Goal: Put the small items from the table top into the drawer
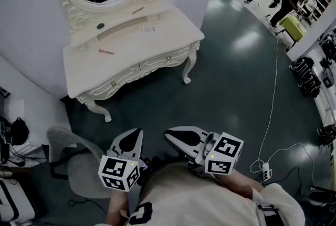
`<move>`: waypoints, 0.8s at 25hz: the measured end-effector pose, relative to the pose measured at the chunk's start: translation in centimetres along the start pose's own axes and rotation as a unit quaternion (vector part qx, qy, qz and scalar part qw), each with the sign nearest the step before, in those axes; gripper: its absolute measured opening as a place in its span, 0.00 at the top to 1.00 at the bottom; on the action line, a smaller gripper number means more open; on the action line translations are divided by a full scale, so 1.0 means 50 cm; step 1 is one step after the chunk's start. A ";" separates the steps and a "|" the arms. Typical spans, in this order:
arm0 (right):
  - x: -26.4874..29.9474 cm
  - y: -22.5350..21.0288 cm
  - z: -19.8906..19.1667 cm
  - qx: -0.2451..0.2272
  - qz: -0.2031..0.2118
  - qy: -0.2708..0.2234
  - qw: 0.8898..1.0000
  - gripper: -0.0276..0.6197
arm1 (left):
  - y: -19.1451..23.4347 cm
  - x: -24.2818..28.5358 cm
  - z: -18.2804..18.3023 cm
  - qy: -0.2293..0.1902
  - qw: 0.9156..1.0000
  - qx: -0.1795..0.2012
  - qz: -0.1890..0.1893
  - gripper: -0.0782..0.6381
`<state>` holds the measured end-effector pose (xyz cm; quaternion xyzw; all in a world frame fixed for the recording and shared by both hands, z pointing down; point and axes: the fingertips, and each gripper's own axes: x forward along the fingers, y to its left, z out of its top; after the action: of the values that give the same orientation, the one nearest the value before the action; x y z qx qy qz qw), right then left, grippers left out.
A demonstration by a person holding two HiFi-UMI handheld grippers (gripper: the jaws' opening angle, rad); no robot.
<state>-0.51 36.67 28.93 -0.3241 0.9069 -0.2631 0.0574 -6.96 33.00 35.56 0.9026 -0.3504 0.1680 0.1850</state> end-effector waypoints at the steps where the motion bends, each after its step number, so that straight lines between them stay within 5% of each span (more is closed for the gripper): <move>1: -0.004 -0.003 0.003 -0.001 0.005 0.002 1.000 0.92 | -0.002 0.001 0.000 0.001 1.000 -0.002 0.007 0.81; 11: -0.035 -0.076 0.032 0.007 0.025 0.005 1.000 0.92 | -0.006 0.041 0.010 0.012 0.998 -0.011 0.054 0.81; 20: -0.123 -0.134 0.074 -0.028 0.024 0.008 0.999 0.91 | -0.107 0.145 0.054 0.008 0.999 0.018 0.041 0.81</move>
<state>9.06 34.48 28.77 -0.3016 0.9219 -0.2387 0.0470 2.29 31.30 35.17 0.8893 -0.3825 0.1894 0.1645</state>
